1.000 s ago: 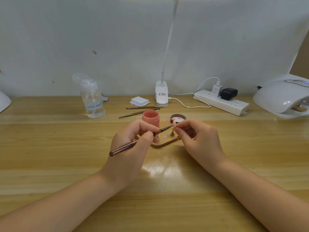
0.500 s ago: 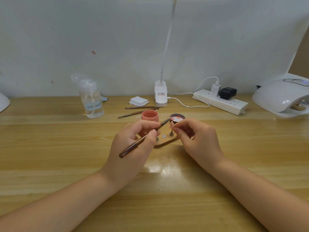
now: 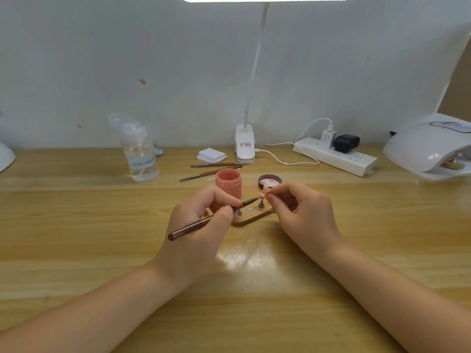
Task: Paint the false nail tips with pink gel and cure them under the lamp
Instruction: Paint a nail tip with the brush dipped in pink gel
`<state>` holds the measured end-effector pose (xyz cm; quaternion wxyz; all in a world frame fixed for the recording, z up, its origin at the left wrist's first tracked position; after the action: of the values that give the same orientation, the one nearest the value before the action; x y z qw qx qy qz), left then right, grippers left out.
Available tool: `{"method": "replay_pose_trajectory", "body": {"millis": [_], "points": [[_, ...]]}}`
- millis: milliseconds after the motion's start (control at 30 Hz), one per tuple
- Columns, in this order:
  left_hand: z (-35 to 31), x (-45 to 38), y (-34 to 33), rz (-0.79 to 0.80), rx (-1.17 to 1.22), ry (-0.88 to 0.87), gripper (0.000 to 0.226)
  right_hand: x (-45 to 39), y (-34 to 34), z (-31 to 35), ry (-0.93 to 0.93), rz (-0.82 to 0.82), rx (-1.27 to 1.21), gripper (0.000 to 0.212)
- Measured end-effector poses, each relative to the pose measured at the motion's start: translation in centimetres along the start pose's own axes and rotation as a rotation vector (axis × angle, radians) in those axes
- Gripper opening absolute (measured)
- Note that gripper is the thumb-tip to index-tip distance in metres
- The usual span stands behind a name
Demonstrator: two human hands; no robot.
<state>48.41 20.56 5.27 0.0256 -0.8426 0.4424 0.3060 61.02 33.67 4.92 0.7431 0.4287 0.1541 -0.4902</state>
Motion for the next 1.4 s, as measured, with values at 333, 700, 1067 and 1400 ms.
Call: {"method": "replay_pose_trajectory", "body": {"millis": [333, 700, 1067, 1400], "points": [[1.7, -0.9, 1.8, -0.169, 0.141, 0.085, 0.017, -0.2, 0.2, 0.2, -0.107, 0.018, -0.045, 0.007], [3.6, -1.3, 2.4, -0.223, 0.206, 0.12, 0.018, -1.9, -0.9, 0.4, -0.234, 0.135, 0.181, 0.012], [3.9, -1.2, 2.1, -0.207, 0.199, 0.132, 0.018, -0.7, -3.6, -0.8, -0.217, 0.16, 0.33, 0.015], [4.1, -1.3, 1.9, -0.194, 0.193, 0.14, 0.018, -1.0, -4.2, -1.7, -0.194, 0.203, 0.392, 0.022]]}}
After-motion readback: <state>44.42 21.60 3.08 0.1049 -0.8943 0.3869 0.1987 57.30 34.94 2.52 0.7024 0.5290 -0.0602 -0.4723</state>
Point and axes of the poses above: each hand's wrist, its own x-axis away from the middle knuckle, its own y-axis out of the back of the hand, z = x × y, the point moved 8 cm from there along -x, towards the middle knuckle, and after that the axes turned 2 degrees about x, right-handed, at the moved point
